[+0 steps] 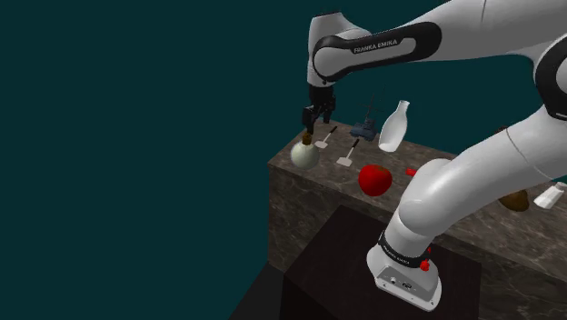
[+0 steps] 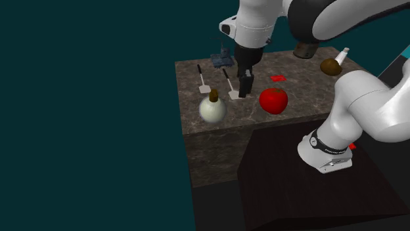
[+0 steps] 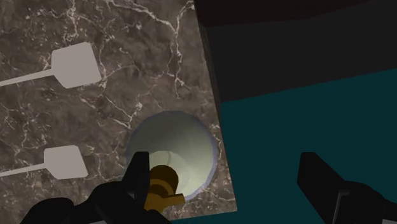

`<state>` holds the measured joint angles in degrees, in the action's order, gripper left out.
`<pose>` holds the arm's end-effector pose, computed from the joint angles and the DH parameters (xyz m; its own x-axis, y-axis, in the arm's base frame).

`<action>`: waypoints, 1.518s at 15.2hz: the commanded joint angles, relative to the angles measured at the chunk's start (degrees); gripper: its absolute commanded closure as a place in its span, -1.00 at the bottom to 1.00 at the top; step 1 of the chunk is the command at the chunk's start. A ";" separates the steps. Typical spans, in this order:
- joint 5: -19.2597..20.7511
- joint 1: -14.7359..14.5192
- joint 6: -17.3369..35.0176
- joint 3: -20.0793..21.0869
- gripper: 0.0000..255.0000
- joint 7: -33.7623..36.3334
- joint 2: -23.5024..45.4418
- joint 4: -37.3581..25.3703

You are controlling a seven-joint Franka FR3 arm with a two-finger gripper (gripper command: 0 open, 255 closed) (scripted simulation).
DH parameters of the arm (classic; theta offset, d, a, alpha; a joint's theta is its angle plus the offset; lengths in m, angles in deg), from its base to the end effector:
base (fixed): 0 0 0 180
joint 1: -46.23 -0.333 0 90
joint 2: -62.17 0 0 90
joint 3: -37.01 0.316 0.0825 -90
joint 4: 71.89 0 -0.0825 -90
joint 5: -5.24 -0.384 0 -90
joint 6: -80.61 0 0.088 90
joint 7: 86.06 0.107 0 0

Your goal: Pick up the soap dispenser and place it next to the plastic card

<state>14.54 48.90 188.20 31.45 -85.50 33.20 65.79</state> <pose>0.3898 -0.0716 0.4951 0.9956 -0.0911 -0.0219 -0.0883 -0.9904 0.1067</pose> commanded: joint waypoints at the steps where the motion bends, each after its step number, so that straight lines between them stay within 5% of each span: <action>1: 0.46 0.50 3.58 -1.26 -1.00 -0.94 3.78 -0.86; 8: 0.31 1.85 14.80 -5.13 -1.00 -4.34 17.19 -4.91; 16: 0.38 2.21 21.24 -5.82 -1.00 -4.55 20.68 -2.05; 23: 0.38 2.22 21.24 -5.82 -1.00 -4.55 20.68 -2.05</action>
<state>14.92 51.11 209.42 25.64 -90.05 53.88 63.74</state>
